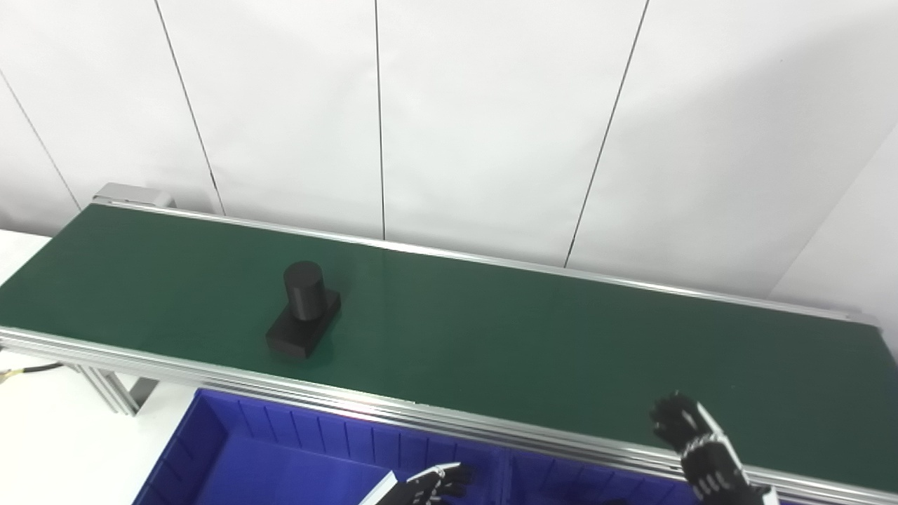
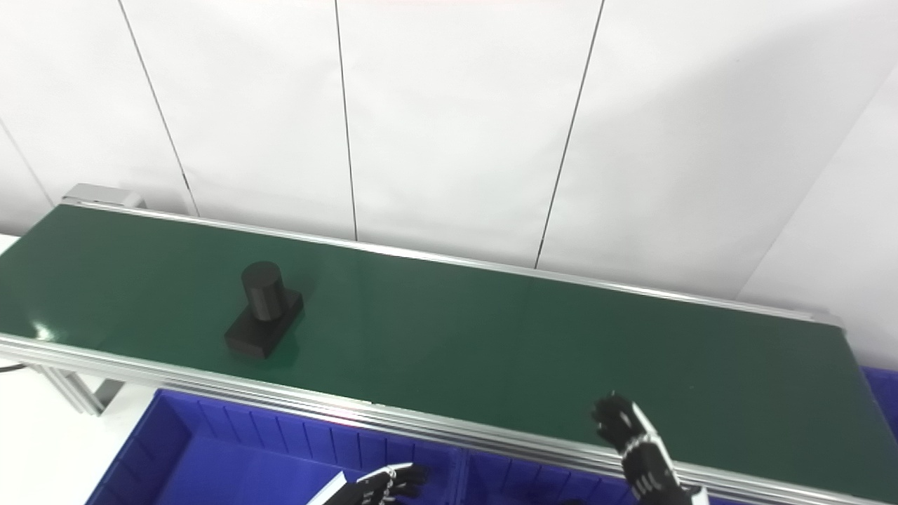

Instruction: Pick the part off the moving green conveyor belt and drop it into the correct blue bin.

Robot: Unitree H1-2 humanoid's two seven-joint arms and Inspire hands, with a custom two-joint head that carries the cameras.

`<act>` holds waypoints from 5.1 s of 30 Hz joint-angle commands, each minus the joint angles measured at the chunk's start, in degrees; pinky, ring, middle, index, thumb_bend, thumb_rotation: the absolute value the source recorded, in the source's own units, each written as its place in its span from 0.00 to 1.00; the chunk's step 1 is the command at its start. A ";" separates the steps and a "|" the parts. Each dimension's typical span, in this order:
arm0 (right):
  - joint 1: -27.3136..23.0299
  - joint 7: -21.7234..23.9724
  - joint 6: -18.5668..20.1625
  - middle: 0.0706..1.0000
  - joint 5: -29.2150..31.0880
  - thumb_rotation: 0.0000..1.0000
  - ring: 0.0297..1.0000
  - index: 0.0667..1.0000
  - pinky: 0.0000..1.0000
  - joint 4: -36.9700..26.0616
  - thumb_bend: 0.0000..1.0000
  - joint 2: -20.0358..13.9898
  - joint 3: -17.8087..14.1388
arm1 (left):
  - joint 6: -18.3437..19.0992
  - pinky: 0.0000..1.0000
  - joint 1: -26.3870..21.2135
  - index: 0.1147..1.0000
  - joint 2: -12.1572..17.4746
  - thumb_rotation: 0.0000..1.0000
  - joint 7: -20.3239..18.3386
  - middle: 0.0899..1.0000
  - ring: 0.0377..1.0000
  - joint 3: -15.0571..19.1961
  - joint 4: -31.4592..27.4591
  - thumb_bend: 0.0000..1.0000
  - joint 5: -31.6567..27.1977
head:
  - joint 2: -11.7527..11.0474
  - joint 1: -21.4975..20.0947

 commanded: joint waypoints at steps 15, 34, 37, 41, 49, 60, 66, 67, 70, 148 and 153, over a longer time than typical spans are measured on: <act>-16.06 0.57 17.49 0.85 -9.75 0.39 0.84 0.89 0.84 -6.23 0.94 0.24 0.59 | -2.28 0.78 -3.17 0.85 -0.07 0.81 2.16 0.86 0.84 -2.20 2.19 0.85 0.04 | 0.11 -0.07; -33.84 0.87 28.18 0.89 -20.16 0.52 0.87 0.92 0.81 8.36 0.97 3.81 7.12 | -2.28 0.81 -4.76 0.84 0.37 0.87 5.19 0.86 0.85 -4.17 4.24 0.83 1.25 | -0.30 -1.55; -36.13 0.75 29.93 0.88 -21.80 0.52 0.89 0.92 0.80 10.64 0.98 4.87 8.04 | -2.28 0.80 -4.71 0.85 0.75 0.88 5.90 0.85 0.85 -4.83 3.84 0.83 1.57 | -0.21 -1.77; -39.51 0.67 29.41 0.88 -21.47 0.50 0.87 0.92 0.81 15.60 0.98 6.53 8.82 | -2.28 0.79 -4.32 0.84 1.17 0.87 6.75 0.85 0.84 -5.59 2.87 0.82 1.66 | 0.08 -2.25; -43.84 0.22 30.10 0.91 -23.50 0.52 0.89 0.92 0.81 22.51 0.98 7.46 10.50 | -2.28 0.76 -3.58 0.81 1.25 0.83 9.50 0.82 0.80 -6.75 1.63 0.80 1.33 | 0.33 -2.90; -48.56 -0.92 31.73 0.91 -25.83 0.50 0.87 0.92 0.77 30.29 1.00 10.01 12.61 | -2.28 0.71 -1.85 0.73 0.36 0.82 10.57 0.73 0.73 -6.00 -0.33 0.81 0.14 | 0.92 -3.53; -50.42 -2.41 30.65 0.90 -26.06 0.48 0.86 0.92 0.77 34.98 1.00 11.39 13.23 | -2.28 0.68 -1.06 0.70 0.03 0.84 9.91 0.70 0.70 -5.63 -1.06 0.81 -0.24 | 0.64 -5.85; -50.79 -2.66 30.48 0.90 -26.09 0.48 0.86 0.92 0.77 35.96 1.00 11.64 13.40 | -2.28 0.68 -0.99 0.70 -0.03 0.84 9.73 0.69 0.69 -5.49 -1.14 0.81 -0.39 | 0.69 -6.75; -51.69 -3.50 29.83 0.90 -26.06 0.46 0.86 0.92 0.77 38.76 1.00 12.38 13.75 | -2.28 0.66 -0.91 0.68 0.00 0.85 9.62 0.67 0.68 -5.27 -1.31 0.82 -0.53 | 0.86 -8.20; -32.31 -24.75 14.78 0.60 -19.93 0.00 0.45 0.42 0.35 27.64 0.46 15.77 7.82 | -2.28 0.59 0.86 0.62 -0.33 0.89 -0.46 0.60 0.60 1.68 -4.41 0.64 -4.39 | 7.97 -17.43; -24.65 -21.89 18.08 0.61 -19.70 0.00 0.45 0.44 0.35 15.37 0.46 14.22 6.75 | -2.28 0.64 1.39 0.63 -0.49 0.88 -3.60 0.62 0.62 4.38 -4.87 0.64 -5.24 | 9.09 -17.70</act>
